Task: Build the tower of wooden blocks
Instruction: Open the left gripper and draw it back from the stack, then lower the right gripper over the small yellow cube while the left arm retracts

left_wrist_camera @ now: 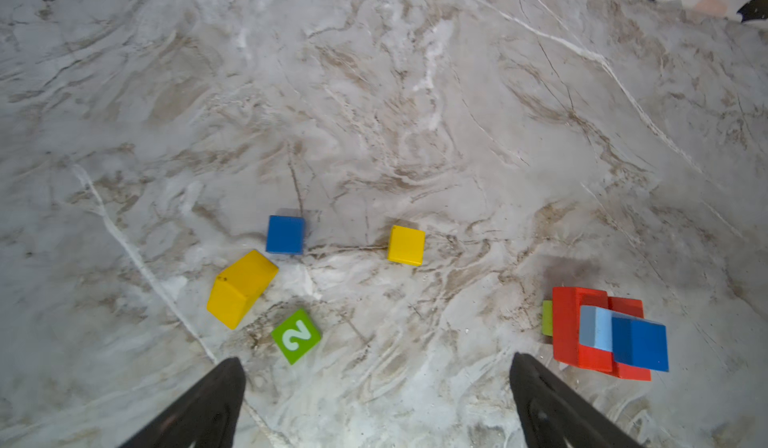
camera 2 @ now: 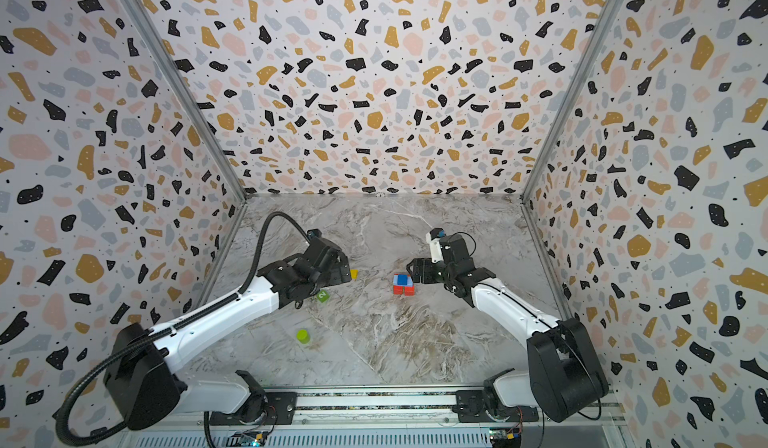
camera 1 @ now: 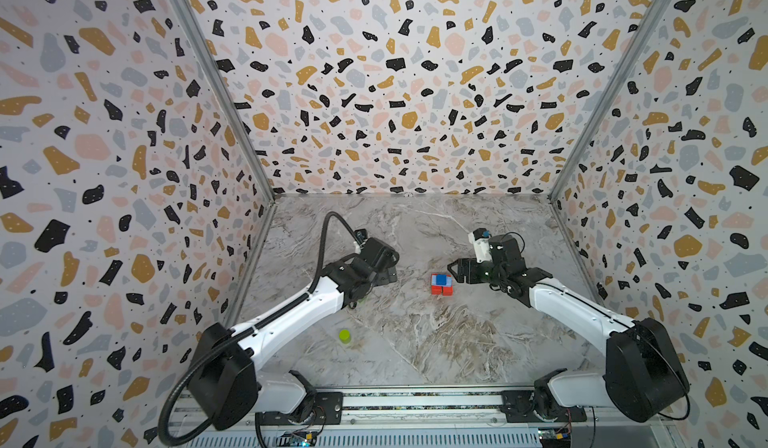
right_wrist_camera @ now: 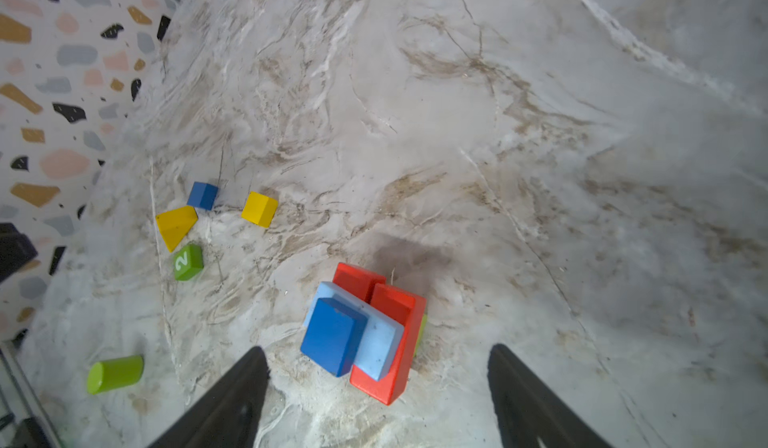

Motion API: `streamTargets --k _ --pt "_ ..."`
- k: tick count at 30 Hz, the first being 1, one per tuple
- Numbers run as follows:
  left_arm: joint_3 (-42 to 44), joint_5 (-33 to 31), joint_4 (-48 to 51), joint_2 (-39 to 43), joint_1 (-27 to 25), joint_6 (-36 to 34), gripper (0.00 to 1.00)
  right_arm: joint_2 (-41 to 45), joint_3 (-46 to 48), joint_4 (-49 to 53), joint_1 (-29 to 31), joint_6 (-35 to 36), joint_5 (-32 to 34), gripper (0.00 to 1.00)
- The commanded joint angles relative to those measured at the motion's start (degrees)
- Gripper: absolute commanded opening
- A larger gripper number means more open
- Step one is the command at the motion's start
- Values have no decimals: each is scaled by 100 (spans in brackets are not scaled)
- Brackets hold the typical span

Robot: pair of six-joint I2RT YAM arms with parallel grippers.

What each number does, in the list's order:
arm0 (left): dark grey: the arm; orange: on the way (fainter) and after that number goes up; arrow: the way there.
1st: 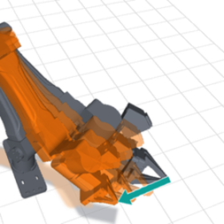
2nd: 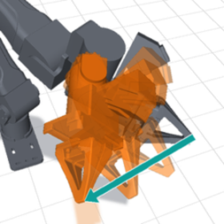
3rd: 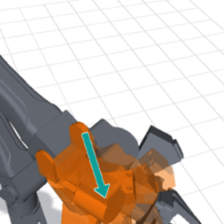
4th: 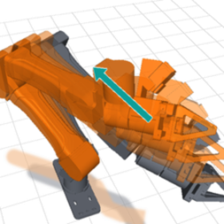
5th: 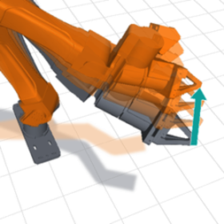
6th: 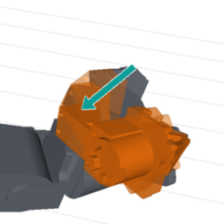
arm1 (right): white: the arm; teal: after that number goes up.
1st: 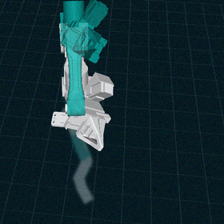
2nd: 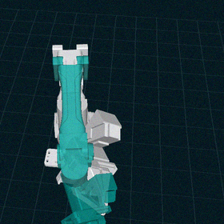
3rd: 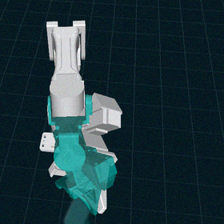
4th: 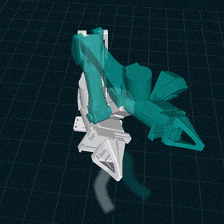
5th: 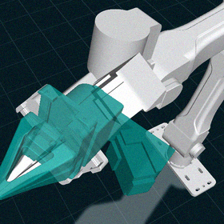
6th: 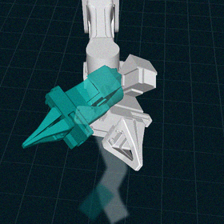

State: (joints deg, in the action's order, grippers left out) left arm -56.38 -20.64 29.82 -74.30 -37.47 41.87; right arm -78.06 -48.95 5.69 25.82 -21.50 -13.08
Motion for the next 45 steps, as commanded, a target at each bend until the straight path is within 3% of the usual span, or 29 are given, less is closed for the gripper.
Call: streamTargets --k 1,5,14,25,35,45 --pt "483 240 -460 497 340 -267 100 -238 -713 1013 293 496 647 82" --pt "1254 251 -714 969 583 -402 100 -937 -1670 1623 630 632 700 84" --pt "2635 -85 -1548 1814 1043 -284 100 -2756 -3656 2274 1660 345 1609 87" --pt "3687 -164 -2459 2245 1128 -113 100 -4413 -5172 2418 2043 -440 1321 68" --pt "4038 2 -2848 2189 1146 -95 100 -5068 -5963 2743 2352 -642 1533 70" --pt "4124 61 -2894 2345 1145 -117 100 -5157 -5964 2823 2458 -805 1677 64"
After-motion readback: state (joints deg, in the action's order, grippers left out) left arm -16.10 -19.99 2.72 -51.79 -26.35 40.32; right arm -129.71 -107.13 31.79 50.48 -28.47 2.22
